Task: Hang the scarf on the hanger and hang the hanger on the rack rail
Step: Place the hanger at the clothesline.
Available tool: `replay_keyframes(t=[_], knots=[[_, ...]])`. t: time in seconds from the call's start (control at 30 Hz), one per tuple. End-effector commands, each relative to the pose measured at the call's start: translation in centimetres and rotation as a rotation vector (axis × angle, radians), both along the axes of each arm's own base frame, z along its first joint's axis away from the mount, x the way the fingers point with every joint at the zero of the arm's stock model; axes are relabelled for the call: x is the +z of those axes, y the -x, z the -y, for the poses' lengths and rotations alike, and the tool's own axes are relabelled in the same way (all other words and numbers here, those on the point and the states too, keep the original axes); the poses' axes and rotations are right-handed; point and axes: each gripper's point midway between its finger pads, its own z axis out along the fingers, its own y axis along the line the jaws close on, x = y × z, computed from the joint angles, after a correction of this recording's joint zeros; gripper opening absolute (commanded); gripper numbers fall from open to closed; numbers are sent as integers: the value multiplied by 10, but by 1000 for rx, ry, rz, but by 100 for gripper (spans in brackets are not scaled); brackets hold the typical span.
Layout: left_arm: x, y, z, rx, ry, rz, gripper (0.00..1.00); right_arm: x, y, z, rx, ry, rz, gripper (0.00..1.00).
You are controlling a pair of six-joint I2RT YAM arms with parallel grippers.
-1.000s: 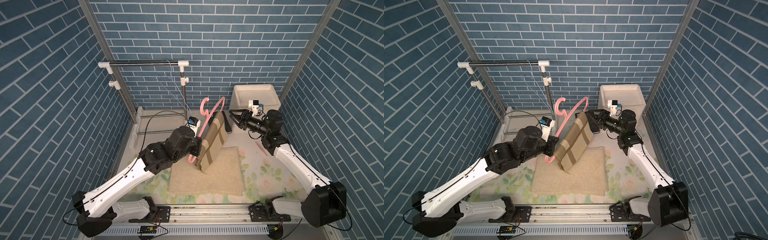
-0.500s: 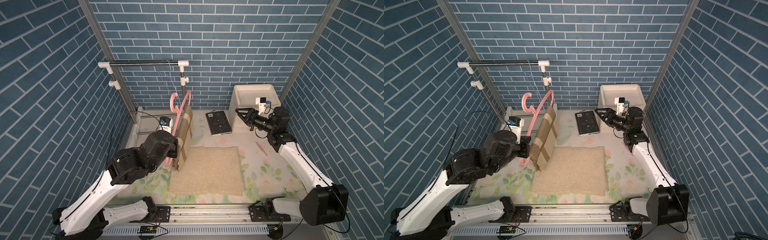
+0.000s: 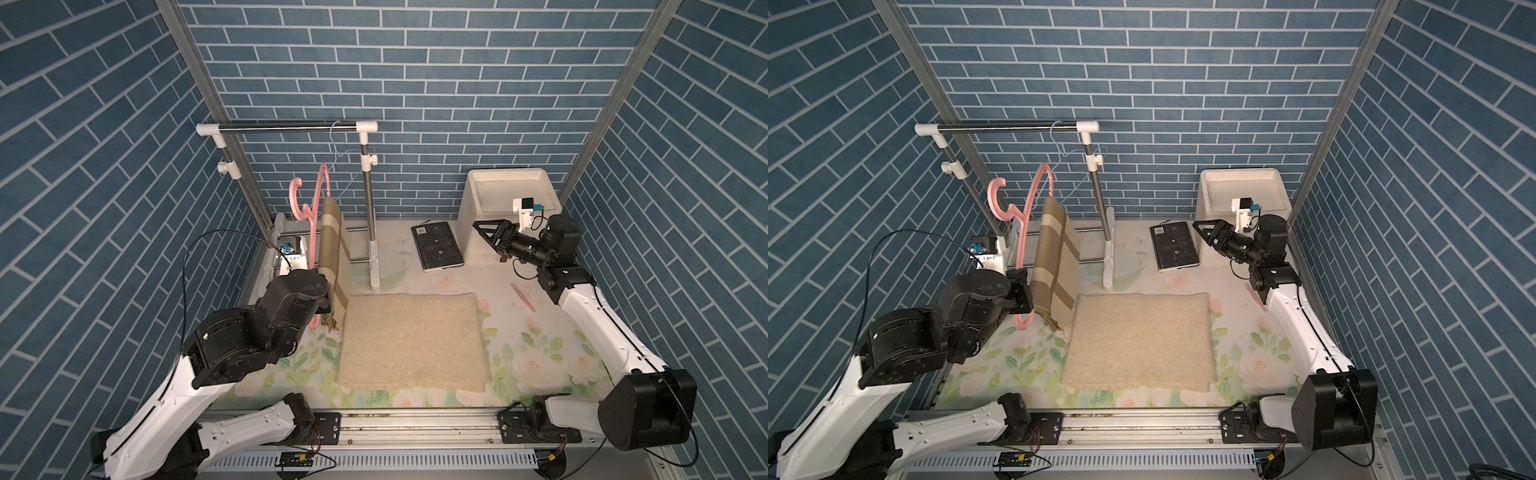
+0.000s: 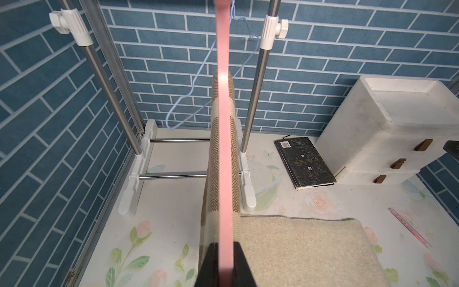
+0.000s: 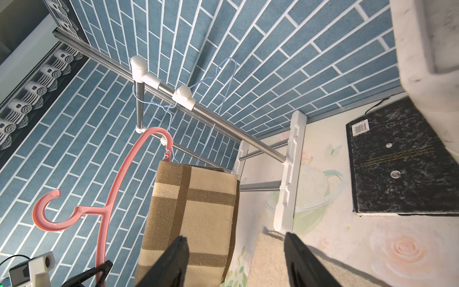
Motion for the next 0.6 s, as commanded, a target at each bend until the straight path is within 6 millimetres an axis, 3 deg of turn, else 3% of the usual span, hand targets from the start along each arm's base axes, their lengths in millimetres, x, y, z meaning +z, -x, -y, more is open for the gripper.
replay_keyframes(t=[0.0, 0.37, 0.57], knots=[[19, 4, -25, 104, 47, 72, 0, -13, -2, 2, 5, 35, 2, 66], [2, 12, -51, 212, -16, 45, 0, -22, -2, 2, 3, 44, -16, 66], [-4, 5, -39, 182, -39, 34, 0, -26, -2, 2, 10, 44, -25, 66]])
